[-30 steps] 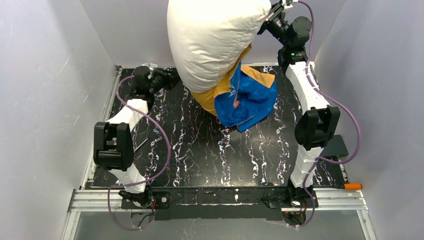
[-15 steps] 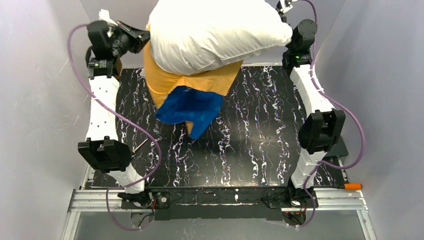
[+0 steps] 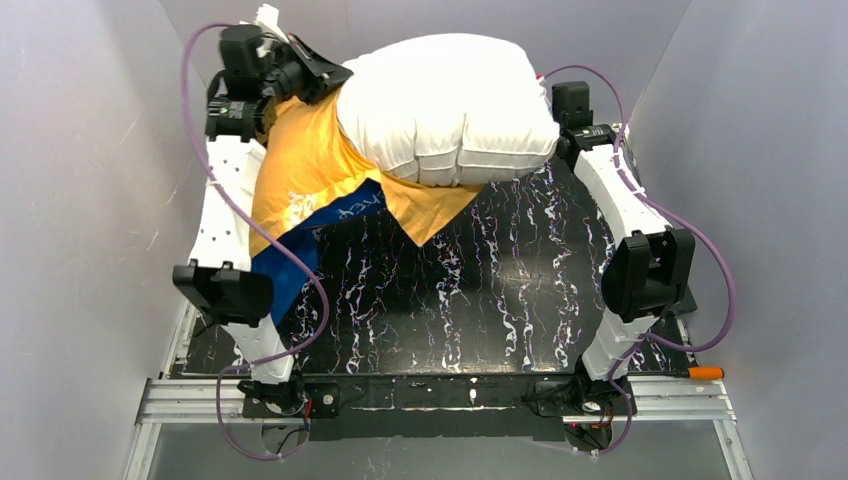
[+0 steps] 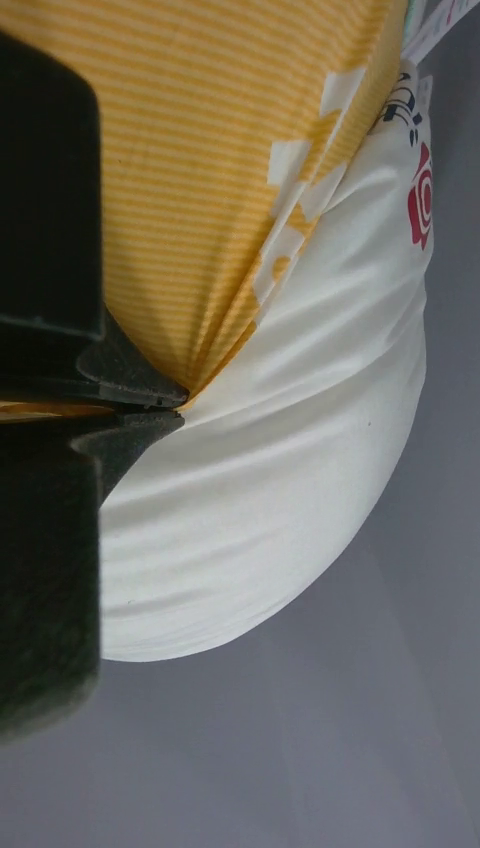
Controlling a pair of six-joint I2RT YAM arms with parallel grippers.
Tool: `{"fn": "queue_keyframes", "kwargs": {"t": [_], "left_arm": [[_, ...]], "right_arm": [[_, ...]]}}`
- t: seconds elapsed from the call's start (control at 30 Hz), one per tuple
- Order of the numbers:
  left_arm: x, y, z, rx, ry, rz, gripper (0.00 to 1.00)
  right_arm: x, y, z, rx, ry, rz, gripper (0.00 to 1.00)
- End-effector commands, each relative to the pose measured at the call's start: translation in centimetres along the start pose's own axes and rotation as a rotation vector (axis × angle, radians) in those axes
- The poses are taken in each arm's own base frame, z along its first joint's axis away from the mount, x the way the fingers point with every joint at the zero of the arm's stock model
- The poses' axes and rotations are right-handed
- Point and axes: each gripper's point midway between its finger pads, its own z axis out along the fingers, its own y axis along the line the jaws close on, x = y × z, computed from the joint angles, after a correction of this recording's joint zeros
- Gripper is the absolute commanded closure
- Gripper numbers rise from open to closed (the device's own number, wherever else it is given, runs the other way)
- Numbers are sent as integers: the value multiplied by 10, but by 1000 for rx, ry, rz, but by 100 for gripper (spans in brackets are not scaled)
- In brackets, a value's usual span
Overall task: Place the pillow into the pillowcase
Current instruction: Stuff the pillow into the pillowcase.
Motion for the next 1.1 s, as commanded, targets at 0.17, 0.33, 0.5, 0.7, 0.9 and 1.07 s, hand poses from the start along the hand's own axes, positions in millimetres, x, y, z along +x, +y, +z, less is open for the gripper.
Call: {"fn": "queue_keyframes", "kwargs": {"t": [0.17,0.33,0.5,0.7,0.9,1.07], "left_arm": [[119,-50,14,195,390,39,100],[174,35,11,-22,475,-31,100],[199,79,-6,-126,417,-72,100],[210,90,-9,-158,468,-71,100],[203,92,-12,-194,448,-31,100],[198,88,-14,-193,453,-2,100]], "right_arm": [[97,-21,-17,269,222,-477,99],[114,-60,-41,445,206,-461,96],[96,-92,-93,791,97,-431,45],[39,-64,-164,1001,-185,-381,29],[-22,3,-210,1029,-465,-440,25],[-49,50,-210,902,-543,-523,22]]}}
